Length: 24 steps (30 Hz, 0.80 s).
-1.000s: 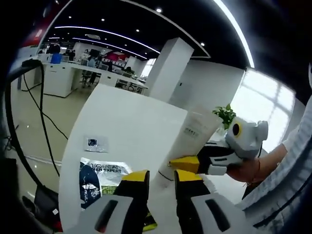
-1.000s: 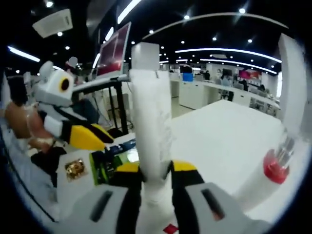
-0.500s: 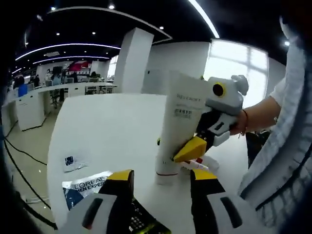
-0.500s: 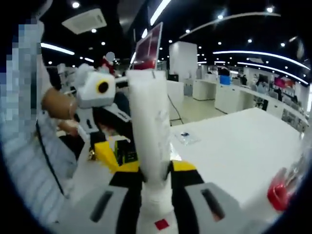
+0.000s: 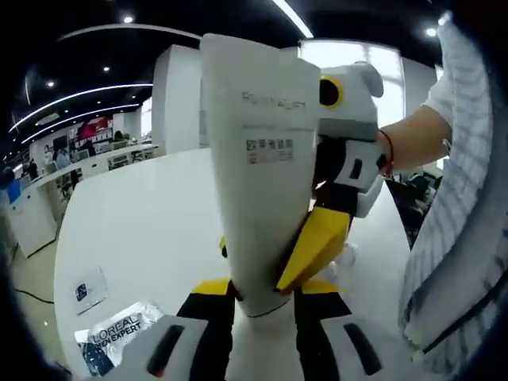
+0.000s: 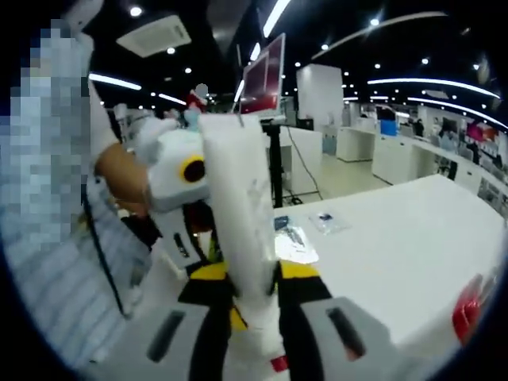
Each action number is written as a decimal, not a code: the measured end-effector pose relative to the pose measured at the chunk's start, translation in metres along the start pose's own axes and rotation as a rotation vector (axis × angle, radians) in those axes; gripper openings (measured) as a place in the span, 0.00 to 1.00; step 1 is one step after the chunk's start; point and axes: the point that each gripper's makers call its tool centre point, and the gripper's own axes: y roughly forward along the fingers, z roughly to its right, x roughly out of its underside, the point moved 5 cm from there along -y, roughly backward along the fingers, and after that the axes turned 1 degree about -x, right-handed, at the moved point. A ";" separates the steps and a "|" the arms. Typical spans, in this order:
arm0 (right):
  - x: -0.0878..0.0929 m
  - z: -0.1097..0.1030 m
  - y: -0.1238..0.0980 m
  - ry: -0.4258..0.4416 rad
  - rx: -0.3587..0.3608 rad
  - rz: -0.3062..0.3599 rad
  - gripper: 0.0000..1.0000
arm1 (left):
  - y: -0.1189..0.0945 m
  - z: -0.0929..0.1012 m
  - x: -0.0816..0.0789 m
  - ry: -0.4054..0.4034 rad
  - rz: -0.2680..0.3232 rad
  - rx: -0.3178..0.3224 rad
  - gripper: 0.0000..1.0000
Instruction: Arrange the skincare products in the storage area until every visible bottle or jar stands upright without overlapping.
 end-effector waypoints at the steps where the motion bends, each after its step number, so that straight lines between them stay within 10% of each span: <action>1: 0.000 0.001 -0.001 0.002 0.002 -0.001 0.20 | 0.000 0.000 -0.001 0.002 0.003 -0.006 0.30; 24: -0.001 0.006 -0.008 0.021 0.161 -0.060 0.32 | 0.003 -0.004 -0.001 -0.034 0.064 -0.213 0.29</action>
